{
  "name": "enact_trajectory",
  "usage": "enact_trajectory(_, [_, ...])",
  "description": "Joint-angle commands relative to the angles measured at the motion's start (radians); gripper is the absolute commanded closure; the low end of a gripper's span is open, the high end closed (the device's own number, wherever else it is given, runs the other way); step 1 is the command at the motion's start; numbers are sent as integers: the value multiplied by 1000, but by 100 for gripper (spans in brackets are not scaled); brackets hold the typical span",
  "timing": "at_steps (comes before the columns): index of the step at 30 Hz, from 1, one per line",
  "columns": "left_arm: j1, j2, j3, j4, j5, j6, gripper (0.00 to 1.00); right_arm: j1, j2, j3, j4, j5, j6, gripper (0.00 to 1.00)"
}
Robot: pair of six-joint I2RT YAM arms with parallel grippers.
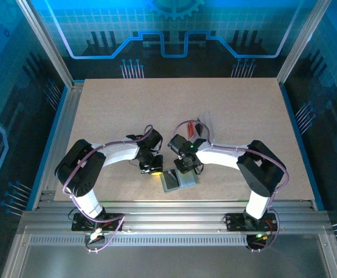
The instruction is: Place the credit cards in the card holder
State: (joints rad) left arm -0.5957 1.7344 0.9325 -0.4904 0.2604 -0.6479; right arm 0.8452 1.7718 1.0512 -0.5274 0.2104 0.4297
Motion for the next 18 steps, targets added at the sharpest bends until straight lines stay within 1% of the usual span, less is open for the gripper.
enact_trajectory(1, [-54,112,-17,296,-6,10,92,27,62,-49,-17,-32,42,78])
enact_trajectory(3, [-55,115,-13,296,-5,10,92,28,56,-68,7,-59,54,84])
enact_trajectory(6, [-55,119,-11,298,-3,12,92,28,39,-76,17,-73,61,99])
enact_trajectory(7, [-56,121,-11,299,-3,13,92,29,28,-74,17,-75,60,100])
enact_trajectory(15, [-68,149,0,314,6,8,92,38,-56,39,-88,-20,37,100])
enact_trajectory(18, [-71,149,1,312,-6,0,92,47,-76,73,-109,-59,41,100])
